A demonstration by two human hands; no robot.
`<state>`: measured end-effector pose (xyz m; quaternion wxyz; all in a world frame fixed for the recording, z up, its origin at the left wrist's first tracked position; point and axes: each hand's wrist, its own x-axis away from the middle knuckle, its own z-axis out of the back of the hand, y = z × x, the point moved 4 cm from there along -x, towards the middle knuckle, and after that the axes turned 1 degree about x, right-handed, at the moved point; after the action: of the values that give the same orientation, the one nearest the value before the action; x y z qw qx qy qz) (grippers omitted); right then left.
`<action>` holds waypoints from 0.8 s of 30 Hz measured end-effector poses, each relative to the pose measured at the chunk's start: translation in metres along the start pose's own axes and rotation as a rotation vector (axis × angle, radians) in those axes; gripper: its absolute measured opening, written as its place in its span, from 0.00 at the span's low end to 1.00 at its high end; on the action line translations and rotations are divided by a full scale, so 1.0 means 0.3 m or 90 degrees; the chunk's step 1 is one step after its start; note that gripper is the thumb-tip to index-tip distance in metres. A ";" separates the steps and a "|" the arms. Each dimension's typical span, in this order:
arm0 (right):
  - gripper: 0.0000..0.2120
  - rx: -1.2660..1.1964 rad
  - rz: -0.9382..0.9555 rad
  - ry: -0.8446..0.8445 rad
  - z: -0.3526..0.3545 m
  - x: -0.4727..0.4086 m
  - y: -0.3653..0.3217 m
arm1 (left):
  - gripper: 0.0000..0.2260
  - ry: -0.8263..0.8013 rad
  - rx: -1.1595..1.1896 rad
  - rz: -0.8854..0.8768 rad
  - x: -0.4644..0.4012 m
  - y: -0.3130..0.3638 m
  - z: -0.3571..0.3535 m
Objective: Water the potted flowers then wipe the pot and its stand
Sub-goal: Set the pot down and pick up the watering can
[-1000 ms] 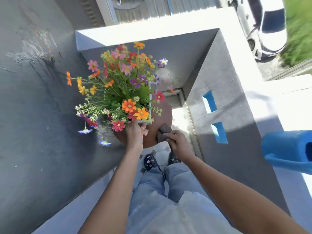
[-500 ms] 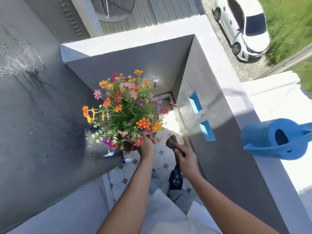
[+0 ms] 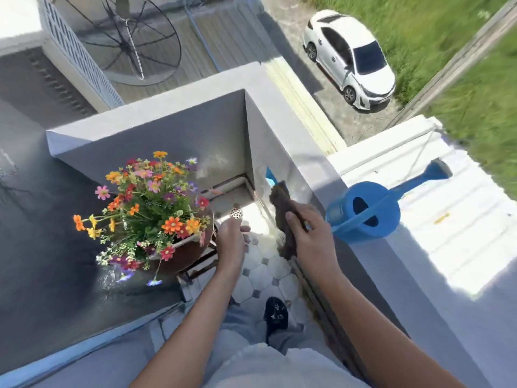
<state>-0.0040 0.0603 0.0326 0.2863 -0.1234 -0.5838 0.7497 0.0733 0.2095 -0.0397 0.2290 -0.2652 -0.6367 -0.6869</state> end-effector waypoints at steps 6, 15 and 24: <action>0.08 -0.078 0.072 0.161 0.364 0.020 -0.156 | 0.10 -0.135 0.111 -0.087 0.257 0.241 -0.347; 0.11 -0.095 0.034 0.348 0.796 0.057 -0.083 | 0.15 -0.295 0.119 0.154 0.521 0.048 -0.810; 0.10 -0.095 -0.009 0.320 0.826 0.047 -0.004 | 0.22 -0.156 0.360 0.245 0.472 0.001 -0.941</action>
<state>-0.1437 -0.1307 0.1071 0.4178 -0.3225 -0.5488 0.6483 -0.0537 -0.0683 0.0397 0.3403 -0.3867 -0.7627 -0.3910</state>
